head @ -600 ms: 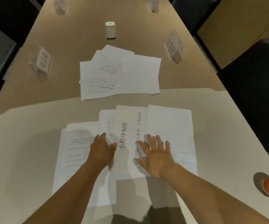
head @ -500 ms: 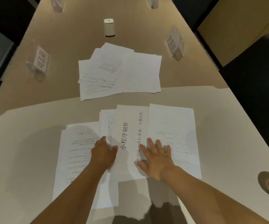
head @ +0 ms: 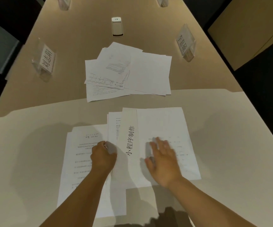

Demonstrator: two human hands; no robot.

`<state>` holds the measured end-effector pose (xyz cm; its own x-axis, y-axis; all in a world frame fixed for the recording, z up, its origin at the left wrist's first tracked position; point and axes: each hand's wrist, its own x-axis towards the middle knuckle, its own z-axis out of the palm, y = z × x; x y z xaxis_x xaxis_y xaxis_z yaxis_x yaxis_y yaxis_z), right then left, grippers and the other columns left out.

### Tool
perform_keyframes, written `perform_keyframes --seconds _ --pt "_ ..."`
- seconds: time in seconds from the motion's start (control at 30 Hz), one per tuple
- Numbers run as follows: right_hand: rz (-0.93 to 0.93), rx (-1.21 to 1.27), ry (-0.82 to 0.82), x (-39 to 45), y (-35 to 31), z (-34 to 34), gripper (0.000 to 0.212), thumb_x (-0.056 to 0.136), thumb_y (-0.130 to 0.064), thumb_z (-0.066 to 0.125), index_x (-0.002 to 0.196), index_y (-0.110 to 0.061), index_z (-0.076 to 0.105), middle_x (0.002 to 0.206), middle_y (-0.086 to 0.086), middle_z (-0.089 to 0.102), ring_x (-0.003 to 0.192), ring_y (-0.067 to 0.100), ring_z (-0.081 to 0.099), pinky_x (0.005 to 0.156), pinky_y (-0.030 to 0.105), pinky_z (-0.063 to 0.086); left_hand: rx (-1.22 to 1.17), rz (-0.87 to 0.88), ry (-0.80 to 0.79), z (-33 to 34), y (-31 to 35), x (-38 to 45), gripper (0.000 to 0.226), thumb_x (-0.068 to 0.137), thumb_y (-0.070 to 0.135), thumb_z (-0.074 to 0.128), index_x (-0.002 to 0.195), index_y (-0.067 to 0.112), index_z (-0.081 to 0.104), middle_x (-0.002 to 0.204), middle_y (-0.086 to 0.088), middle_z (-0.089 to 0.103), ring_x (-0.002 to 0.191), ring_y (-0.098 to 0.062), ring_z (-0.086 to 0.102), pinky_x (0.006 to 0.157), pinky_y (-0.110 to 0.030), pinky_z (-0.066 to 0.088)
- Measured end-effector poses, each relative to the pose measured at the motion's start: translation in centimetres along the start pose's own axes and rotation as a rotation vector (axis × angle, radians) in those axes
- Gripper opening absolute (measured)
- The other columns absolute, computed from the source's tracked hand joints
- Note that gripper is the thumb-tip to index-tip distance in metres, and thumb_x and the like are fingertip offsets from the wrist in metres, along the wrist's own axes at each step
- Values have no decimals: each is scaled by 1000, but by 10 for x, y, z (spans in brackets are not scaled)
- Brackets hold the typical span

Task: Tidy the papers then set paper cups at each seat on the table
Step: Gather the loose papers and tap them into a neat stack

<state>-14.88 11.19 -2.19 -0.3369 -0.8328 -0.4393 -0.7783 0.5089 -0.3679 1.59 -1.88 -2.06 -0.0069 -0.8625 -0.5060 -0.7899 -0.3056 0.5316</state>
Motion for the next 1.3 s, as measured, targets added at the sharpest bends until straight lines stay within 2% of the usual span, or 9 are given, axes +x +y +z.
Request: perform_keyframes --seconds 0.13,0.33,0.6,0.73,0.9,1.03,1.1,1.2,1.3 --pt "277 -124 -119 9 23 -8 71 99 -52 25 155 -24 -9 162 7 -25 149 36 -17 120 55 -1 -99 -25 3 0 4 -3 33 87 15 63 118 8 55 113 -12 59 96 -27 59 86 -41 55" --pt "144 -148 -177 2 4 -5 66 100 -53 20 155 -26 -3 163 5 -19 149 36 -7 119 51 12 -146 -49 -67 11 13 -5 39 90 21 66 124 7 55 116 -11 64 98 -25 59 83 -35 51" --pt "425 26 81 20 38 -25 65 96 -52 35 152 -27 15 162 8 -4 143 36 12 114 48 21 -140 -28 -97 17 29 -6 53 89 26 67 135 9 47 119 -8 59 97 -22 54 83 -31 46" --pt "337 -51 -44 15 39 -12 74 94 -62 30 154 -29 1 162 10 -16 146 38 -2 118 52 12 -138 -44 -151 20 34 -6 50 87 30 69 127 7 48 108 -4 55 93 -21 53 77 -32 44" --pt "217 -22 14 9 30 -9 63 93 -61 32 148 -31 23 163 3 0 144 31 10 113 45 23 -109 28 -177 27 37 -10 53 92 17 63 139 12 38 133 -9 52 114 -26 53 93 -36 49" --pt "180 528 154 11 34 -21 49 88 -50 55 133 -32 45 137 -2 50 127 22 48 98 34 46 -286 96 -179 17 37 -17 28 95 6 54 120 20 52 114 -3 63 91 -20 63 65 -24 52" --pt "276 803 244 16 38 -33 67 84 -43 70 141 -27 39 138 1 46 126 22 50 99 36 48 -430 112 -222 3 33 -20 22 95 4 54 108 21 57 103 -8 70 85 -25 68 64 -31 57" --pt "349 1093 117 18 35 -52 99 80 -36 78 154 -24 14 145 1 42 129 18 46 105 36 39 -596 82 -319 -24 21 -24 25 95 5 57 109 24 63 102 -10 74 88 -28 73 77 -44 61" --pt "240 1333 -169 16 27 -66 64 85 -28 73 141 -14 46 128 2 66 110 20 68 89 36 53 -644 73 -357 -42 10 -27 33 94 8 60 119 30 62 108 -11 74 97 -36 72 83 -56 58"
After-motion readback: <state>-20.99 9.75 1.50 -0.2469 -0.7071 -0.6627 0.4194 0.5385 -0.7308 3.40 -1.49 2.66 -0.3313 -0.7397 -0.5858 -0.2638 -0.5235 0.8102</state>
